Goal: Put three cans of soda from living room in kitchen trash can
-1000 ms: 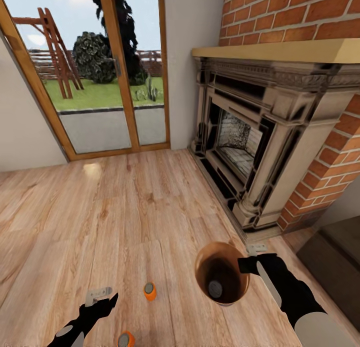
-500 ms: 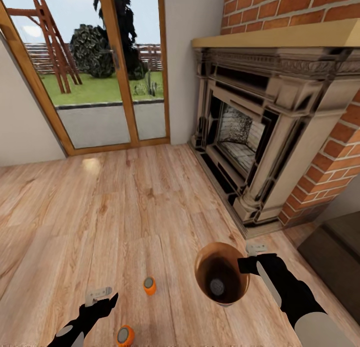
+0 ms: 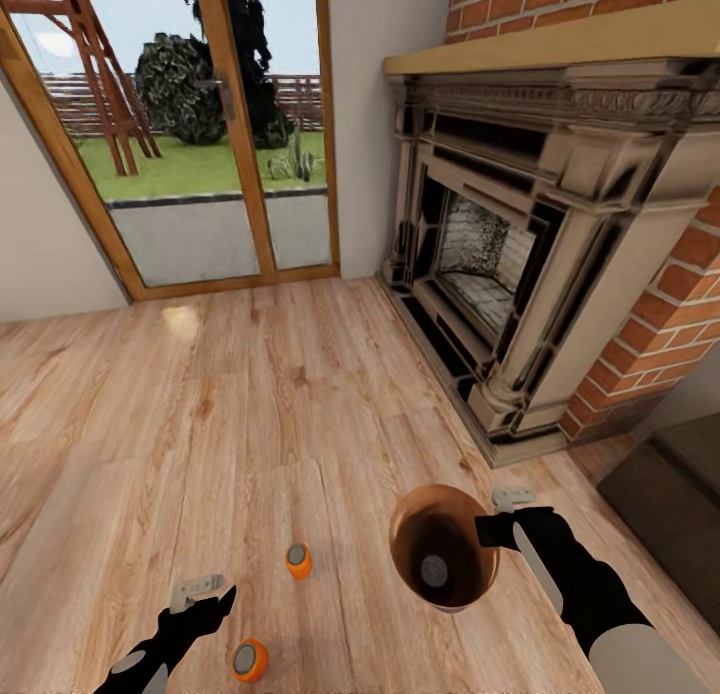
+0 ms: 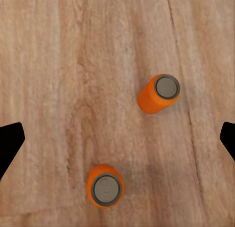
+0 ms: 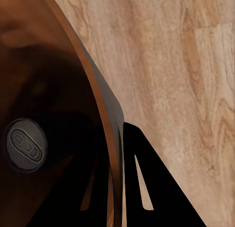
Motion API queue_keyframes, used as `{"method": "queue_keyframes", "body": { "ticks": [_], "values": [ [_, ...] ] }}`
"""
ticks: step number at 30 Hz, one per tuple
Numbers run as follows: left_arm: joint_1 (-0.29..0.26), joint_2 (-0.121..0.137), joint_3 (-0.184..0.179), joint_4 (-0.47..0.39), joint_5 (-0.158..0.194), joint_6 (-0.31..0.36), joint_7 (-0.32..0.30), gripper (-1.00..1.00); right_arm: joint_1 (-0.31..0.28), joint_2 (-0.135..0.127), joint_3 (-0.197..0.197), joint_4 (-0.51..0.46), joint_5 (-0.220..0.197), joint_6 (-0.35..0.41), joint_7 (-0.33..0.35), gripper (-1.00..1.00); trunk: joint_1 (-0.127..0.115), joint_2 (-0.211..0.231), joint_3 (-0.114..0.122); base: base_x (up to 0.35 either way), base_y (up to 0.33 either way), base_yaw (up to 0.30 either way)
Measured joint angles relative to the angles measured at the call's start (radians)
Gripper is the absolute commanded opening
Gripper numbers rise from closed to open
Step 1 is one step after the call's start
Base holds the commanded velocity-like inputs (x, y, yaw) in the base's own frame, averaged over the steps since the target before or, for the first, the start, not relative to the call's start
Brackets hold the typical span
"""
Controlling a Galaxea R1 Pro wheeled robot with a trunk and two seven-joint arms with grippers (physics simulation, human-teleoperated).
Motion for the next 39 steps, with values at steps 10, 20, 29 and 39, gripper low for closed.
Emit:
{"method": "queue_keyframes", "body": {
  "ticks": [10,20,29,39],
  "values": [
    [0.0,0.0,0.0,0.0,0.0,0.0,0.001,1.0,0.0,0.0,0.0,0.0,0.001,0.0,0.0,-1.0,0.038,-0.07,-0.047,0.0,0.0,0.0],
    [0.0,0.0,0.0,0.0,0.0,0.0,0.0,1.0,0.0,0.0,0.0,-0.002,0.0,0.0,0.0,-1.0,0.05,-0.091,-0.067,0.015,0.0,0.0],
    [0.0,0.0,0.0,0.0,0.0,0.0,0.001,1.0,0.0,0.0,0.0,-0.003,0.0,0.0,0.001,-1.0,0.05,-0.091,-0.07,0.172,0.0,0.0],
    [0.0,0.0,0.0,0.0,0.0,0.0,0.0,1.0,-0.002,-0.001,-0.004,-0.073,-0.002,0.015,0.004,-1.0,0.05,-0.091,-0.084,0.008,0.0,0.0]
  ]
}}
